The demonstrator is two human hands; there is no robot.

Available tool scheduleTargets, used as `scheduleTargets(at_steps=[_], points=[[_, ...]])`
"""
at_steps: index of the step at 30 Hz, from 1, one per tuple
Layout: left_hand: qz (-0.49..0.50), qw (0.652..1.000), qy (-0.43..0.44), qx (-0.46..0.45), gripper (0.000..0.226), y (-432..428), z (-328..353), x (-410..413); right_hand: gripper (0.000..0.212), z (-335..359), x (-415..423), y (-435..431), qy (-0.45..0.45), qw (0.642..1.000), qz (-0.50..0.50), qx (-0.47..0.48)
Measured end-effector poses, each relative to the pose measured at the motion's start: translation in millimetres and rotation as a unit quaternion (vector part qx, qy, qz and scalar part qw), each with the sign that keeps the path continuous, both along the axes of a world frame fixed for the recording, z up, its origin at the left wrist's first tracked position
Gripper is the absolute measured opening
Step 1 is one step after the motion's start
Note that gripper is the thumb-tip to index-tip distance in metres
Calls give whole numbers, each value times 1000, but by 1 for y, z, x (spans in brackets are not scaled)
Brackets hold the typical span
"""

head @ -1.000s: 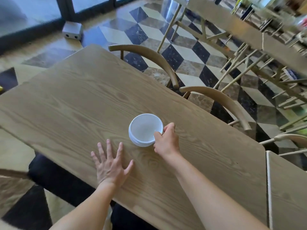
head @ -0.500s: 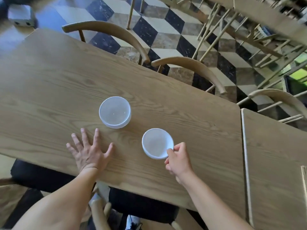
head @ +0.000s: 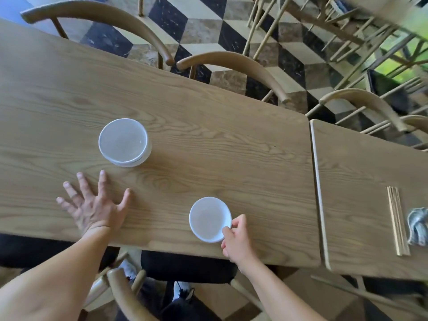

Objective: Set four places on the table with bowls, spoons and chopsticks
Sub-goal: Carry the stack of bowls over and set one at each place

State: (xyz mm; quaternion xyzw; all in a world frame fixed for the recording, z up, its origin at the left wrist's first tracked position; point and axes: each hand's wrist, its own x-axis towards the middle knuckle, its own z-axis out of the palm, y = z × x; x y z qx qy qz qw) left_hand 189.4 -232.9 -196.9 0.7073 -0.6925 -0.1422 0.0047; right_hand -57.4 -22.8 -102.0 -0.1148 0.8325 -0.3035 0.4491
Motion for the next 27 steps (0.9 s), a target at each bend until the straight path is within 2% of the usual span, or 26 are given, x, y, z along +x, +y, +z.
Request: scheduleTargets(at_steps=[9, 15, 27], points=[[-3, 1000, 1, 0, 89, 0, 1, -1, 30, -12, -3, 12, 57, 997, 48, -14], [-2, 1000, -10, 0, 87, -1, -2, 1, 24, -13, -1, 13, 119, 988, 94, -6], [-8, 1000, -4, 17, 87, -1, 6, -1, 16, -13, -5, -6, 159, 980, 117, -6]])
